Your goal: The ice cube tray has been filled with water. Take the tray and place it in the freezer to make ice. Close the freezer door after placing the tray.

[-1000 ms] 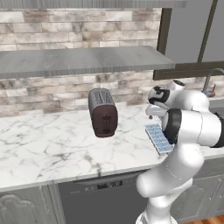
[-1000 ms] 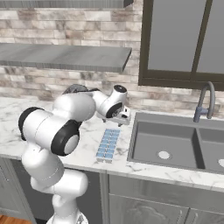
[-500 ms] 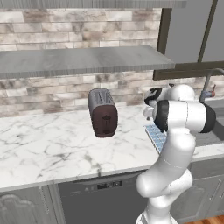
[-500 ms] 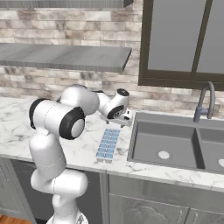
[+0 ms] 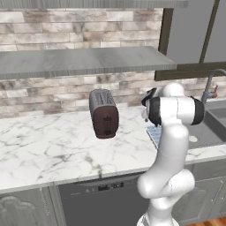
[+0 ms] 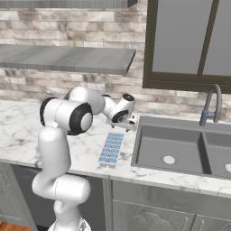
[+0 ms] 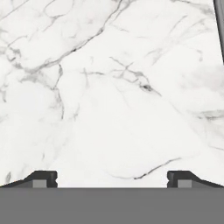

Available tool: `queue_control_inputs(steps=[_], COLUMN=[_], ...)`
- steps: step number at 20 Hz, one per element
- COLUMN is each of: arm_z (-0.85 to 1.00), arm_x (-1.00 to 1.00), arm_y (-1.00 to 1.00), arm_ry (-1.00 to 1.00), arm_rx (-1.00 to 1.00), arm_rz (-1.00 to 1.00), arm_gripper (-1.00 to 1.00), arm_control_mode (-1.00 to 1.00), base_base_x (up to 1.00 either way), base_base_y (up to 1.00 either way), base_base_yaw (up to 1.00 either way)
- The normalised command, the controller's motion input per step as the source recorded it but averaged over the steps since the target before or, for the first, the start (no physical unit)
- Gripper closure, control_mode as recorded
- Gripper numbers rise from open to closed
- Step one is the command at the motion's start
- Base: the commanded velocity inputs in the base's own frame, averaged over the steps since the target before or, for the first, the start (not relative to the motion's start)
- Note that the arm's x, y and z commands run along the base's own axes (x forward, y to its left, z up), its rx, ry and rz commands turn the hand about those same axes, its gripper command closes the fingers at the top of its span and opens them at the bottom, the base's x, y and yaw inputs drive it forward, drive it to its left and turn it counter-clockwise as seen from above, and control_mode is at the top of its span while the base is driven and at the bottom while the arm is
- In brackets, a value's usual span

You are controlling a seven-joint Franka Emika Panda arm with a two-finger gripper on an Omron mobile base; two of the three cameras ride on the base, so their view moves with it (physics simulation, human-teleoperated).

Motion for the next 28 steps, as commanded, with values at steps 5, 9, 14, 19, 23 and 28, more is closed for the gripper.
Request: queue_control_inputs(steps=[5,9,14,19,23,28], arm_z=[-0.29,-0.32,-0.33,-0.32,-0.29,-0.26], arm_x=[0.28,0.24,0.08,-0.03,-0.30,-0.40], arm_y=[0.00,0.00,0.00,0.00,0.00,0.00], arm_ry=[0.05,0.03,0.01,0.00,0.00,0.00], arm_rx=[0.00,0.00,0.00,-0.01,-0.02,-0.01], arm_rz=[0.03,0.04,0.03,0.07,0.11,0.10], arm_gripper=[-1.00,-1.00,-1.00,-1.00,-1.00,-1.00], arm_control_mode=[-1.00,-1.00,-1.00,-1.00,-1.00,-1.00], base_base_x=[0.00,0.00,0.00,0.00,0.00,0.00], base_base_y=[0.00,0.00,0.00,0.00,0.00,0.00], base_base_yaw=[0.00,0.00,0.00,0.00,0.00,0.00])
